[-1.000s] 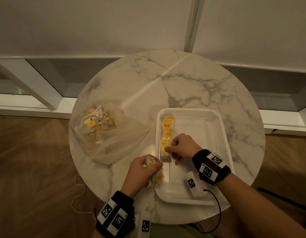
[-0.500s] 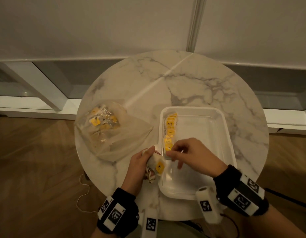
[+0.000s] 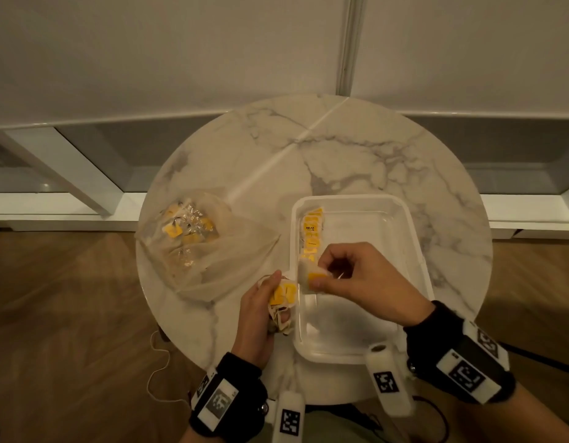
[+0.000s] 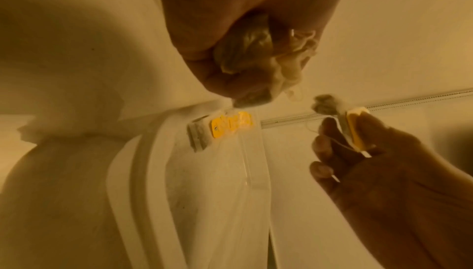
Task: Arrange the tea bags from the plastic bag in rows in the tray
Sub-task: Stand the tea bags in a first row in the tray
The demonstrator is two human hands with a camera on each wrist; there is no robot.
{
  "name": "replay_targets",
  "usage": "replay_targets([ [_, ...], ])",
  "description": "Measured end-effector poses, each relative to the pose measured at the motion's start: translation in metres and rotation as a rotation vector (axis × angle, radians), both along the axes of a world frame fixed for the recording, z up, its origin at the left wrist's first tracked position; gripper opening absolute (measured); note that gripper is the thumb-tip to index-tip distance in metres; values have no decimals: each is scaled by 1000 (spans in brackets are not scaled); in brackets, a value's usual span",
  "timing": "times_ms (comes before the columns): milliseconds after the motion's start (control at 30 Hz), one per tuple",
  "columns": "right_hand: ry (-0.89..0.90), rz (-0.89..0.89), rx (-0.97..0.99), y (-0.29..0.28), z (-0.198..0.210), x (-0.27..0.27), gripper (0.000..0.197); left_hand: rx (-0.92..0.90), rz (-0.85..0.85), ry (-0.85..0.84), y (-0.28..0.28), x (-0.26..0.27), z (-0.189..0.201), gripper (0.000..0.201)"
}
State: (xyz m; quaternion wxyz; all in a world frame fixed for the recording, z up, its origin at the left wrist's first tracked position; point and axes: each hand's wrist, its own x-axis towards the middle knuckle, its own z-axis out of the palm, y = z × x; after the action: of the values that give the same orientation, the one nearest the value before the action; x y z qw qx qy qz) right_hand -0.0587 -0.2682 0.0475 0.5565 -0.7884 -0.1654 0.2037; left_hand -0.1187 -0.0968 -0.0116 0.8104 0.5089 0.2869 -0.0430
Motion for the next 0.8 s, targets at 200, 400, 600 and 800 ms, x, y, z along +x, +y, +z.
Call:
replay_targets([
  [200, -356, 31, -416, -16, 12, 28, 10, 220, -37, -45, 10, -5, -6, 18],
  [400, -219, 219, -549, -10, -2, 34, 14, 489, -176, -243, 13, 7, 1, 8],
  [600, -187, 242, -577, 3, -18, 37, 18, 545, -206, -201, 18, 9, -7, 16],
  [800, -10, 351, -647, 8, -36, 48, 10, 681, -276, -162, 19, 2, -17, 8],
])
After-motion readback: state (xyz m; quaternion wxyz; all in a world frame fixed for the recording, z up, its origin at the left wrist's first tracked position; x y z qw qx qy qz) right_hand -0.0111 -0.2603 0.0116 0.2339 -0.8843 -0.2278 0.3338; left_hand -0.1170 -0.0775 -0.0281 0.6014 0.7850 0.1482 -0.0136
